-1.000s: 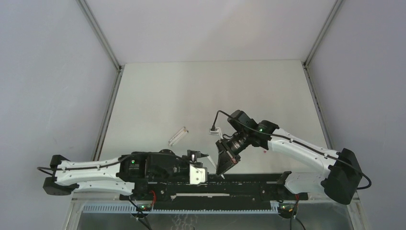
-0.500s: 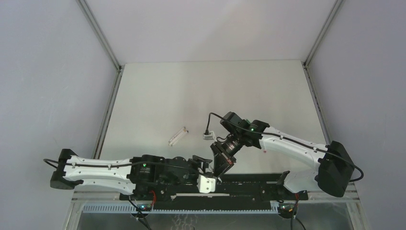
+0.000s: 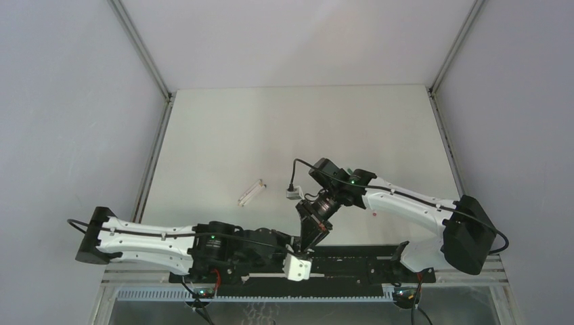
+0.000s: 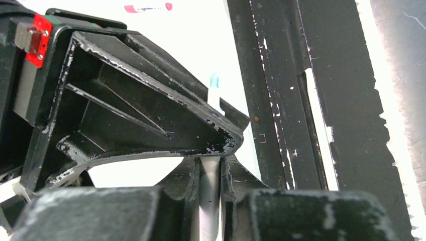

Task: Insert the pens into the pen caps

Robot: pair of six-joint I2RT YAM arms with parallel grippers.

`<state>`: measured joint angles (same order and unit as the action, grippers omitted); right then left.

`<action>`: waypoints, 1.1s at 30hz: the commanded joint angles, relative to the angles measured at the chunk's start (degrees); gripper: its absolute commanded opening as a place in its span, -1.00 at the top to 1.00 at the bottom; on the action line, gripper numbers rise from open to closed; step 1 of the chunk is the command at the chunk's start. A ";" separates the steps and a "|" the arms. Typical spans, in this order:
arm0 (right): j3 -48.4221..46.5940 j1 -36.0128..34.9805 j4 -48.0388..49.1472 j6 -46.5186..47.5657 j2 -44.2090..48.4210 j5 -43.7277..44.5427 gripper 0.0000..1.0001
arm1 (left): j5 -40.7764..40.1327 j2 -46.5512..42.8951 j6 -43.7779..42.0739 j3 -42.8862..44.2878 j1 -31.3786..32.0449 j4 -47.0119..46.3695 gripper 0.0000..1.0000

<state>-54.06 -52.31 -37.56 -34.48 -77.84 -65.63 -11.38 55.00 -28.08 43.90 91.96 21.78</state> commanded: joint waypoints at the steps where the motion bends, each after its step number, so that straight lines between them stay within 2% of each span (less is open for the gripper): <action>1: -3.11 1.74 6.07 0.31 1.18 -1.16 0.87 | -0.47 0.36 1.98 2.60 0.06 -2.95 0.88; 3: -3.86 3.70 3.92 1.80 2.43 1.16 0.52 | -1.16 -0.02 2.52 2.30 0.06 -3.13 1.00; 6: -5.99 7.54 -0.99 6.16 4.47 7.25 0.11 | -2.81 -0.42 4.47 2.21 -0.01 -3.17 1.00; 10: -6.84 15.22 -3.53 8.20 9.50 20.90 -0.19 | -0.69 -1.98 8.28 2.04 -3.01 -3.57 1.00; 11: -6.74 17.23 -3.79 8.43 10.91 26.03 -0.23 | 1.37 -2.58 9.55 2.05 -6.02 -3.63 1.00; 16: -2.78 23.57 -1.73 7.90 16.91 52.33 -0.23 | 11.40 -5.51 17.25 2.87 -20.91 -5.30 1.00; 18: 0.22 25.70 0.32 7.12 17.87 57.54 -0.19 | 15.58 -5.65 21.51 3.51 -28.72 -6.28 1.00; 25: 7.72 28.31 6.94 7.79 14.01 67.92 -0.11 | 26.13 -6.24 37.07 6.38 -56.26 -10.06 1.00; 28: 7.88 29.23 8.03 8.06 9.75 69.36 -0.04 | 25.84 -8.34 38.95 5.62 -62.64 -11.05 1.00; 33: 7.99 29.46 12.93 9.21 3.72 69.82 -0.08 | 22.30 -10.12 37.40 4.60 -65.59 -9.41 1.00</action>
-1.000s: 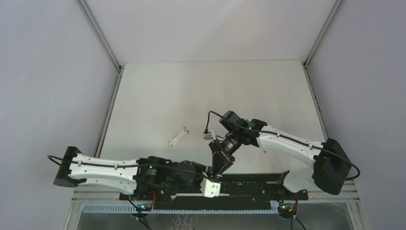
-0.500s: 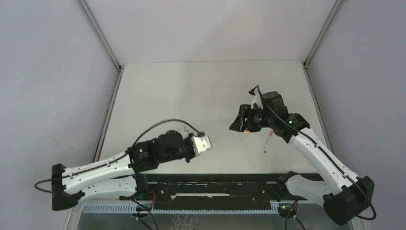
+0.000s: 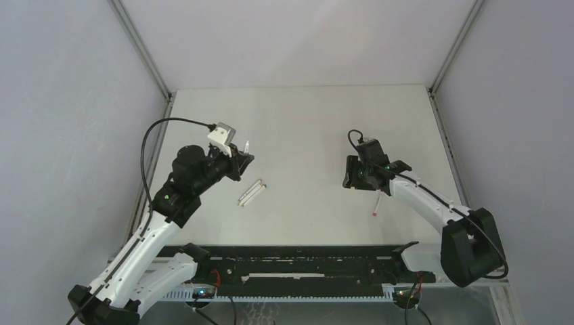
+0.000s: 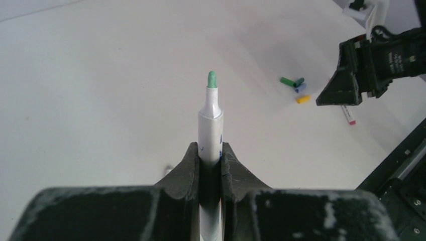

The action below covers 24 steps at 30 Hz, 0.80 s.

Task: Insert the pens into the pen caps

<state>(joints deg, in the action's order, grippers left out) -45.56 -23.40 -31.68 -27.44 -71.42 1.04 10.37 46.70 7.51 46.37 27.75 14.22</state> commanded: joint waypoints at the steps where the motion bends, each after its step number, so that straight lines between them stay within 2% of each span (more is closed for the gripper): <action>1: -0.64 0.62 8.25 2.48 -3.88 3.21 -0.08 | 0.39 -1.79 1.66 2.02 -1.38 -1.78 1.00; 12: -2.37 1.33 12.66 4.29 -13.86 4.79 -0.05 | -0.33 -1.55 0.63 2.19 -1.38 -0.86 1.00; 17: -3.16 1.34 13.63 5.87 -15.51 4.69 -0.05 | -0.31 -1.37 0.56 2.13 -1.38 -0.77 1.00; 24: -3.98 1.39 14.55 6.81 -16.17 4.67 0.08 | -0.19 -1.09 0.67 2.12 -1.31 -0.77 1.00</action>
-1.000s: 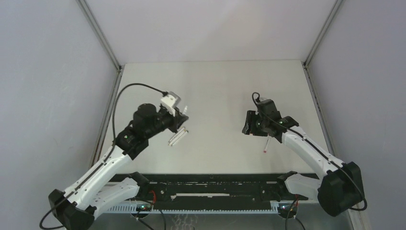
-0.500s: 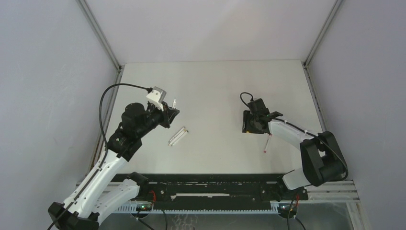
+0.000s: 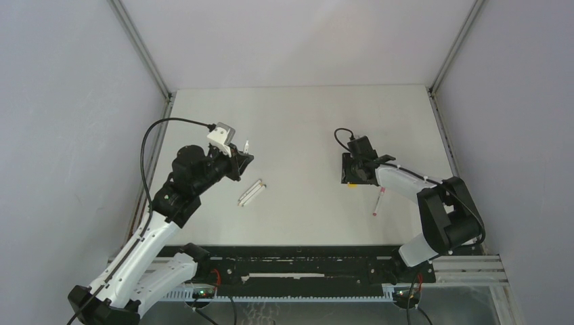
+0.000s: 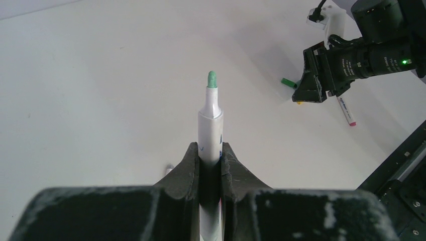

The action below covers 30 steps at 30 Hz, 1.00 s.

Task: Insert the pens into the pen caps

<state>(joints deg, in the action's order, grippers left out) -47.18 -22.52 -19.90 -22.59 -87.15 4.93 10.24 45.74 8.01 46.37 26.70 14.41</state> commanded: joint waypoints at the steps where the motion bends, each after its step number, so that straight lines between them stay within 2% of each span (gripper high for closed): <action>1: -2.54 0.48 2.91 2.14 -0.67 0.74 0.10 | -0.09 -0.04 0.23 2.13 -0.32 -0.97 1.00; 19: -3.37 -1.71 -3.18 0.09 -2.05 -0.07 0.14 | 0.37 0.13 0.40 2.15 -0.33 -0.71 1.00; 26: -3.36 -3.45 -5.14 -0.33 -2.09 1.75 0.21 | 0.05 -0.41 0.37 2.01 -0.33 -0.70 1.00; 30: -3.90 -3.32 -5.35 0.11 -3.14 2.96 0.31 | 0.20 -0.59 0.43 2.00 -0.33 -0.66 1.00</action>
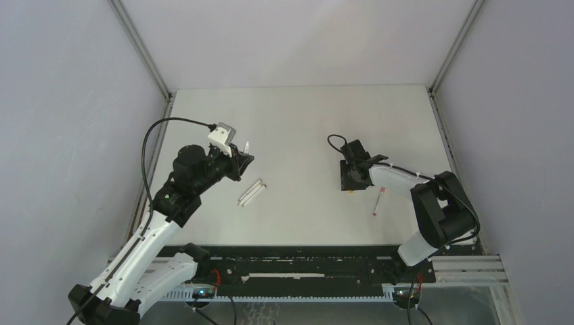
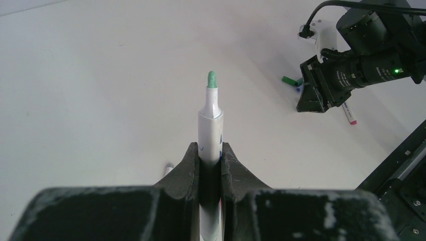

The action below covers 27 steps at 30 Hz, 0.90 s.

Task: Insert the pens into the pen caps

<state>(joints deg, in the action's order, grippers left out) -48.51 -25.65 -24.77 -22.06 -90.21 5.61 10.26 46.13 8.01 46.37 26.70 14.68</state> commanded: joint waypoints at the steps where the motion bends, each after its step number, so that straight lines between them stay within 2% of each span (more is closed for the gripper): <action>1: -2.82 -0.26 -0.65 -0.29 -0.46 2.56 0.33 | 0.12 -0.96 0.38 2.05 -0.33 -0.94 1.00; 14: -4.45 -0.36 -2.53 -0.34 -3.98 3.98 0.59 | 1.26 -1.16 2.39 2.27 -0.33 -1.14 1.00; 20: -5.18 -0.23 -3.96 -0.79 -4.57 3.16 0.97 | 1.74 -1.79 7.52 2.77 -0.32 -1.88 1.00; 23: -5.28 0.04 -4.53 -0.88 -2.12 1.32 1.00 | 1.80 -3.19 12.68 -0.74 -0.33 -6.84 1.00; 27: -5.84 0.56 -4.21 -1.80 4.80 -5.08 1.00 | 4.33 -3.87 21.14 -8.14 -0.19 -18.87 1.00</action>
<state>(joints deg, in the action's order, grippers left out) -52.58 -25.45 -28.75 -22.44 -92.97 6.28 11.31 43.38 19.05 44.03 26.70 9.19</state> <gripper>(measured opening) 0.026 0.149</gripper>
